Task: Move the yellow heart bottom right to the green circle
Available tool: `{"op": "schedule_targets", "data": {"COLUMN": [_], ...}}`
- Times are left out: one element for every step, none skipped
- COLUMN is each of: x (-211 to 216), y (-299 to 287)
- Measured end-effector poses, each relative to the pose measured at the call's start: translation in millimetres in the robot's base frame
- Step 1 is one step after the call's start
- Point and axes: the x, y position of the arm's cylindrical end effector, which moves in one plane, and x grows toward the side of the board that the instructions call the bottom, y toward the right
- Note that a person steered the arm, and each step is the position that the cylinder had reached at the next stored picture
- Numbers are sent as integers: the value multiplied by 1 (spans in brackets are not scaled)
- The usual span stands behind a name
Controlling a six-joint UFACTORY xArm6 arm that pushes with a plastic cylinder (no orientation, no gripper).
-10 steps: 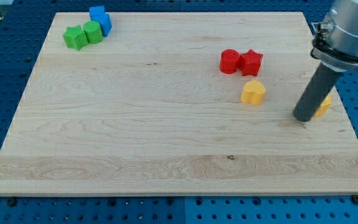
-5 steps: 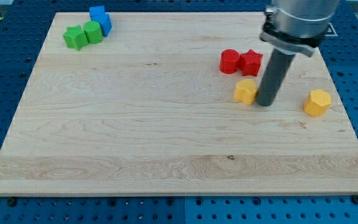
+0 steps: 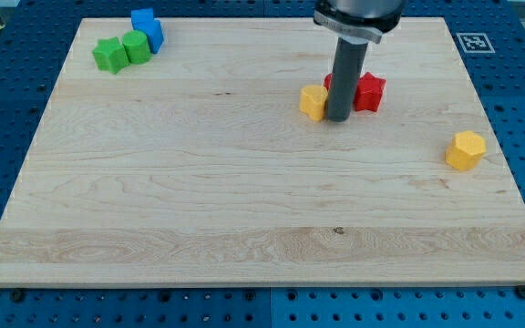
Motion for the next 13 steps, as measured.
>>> {"op": "schedule_targets", "data": {"x": [-12,-12,-12,-12,-12,-12,-12,-12,-13,-15,-15,-19,-24], "y": [0,-6,-20,-40,-60,-76,-92,-104,-107,-107,-108,-109,-114]}}
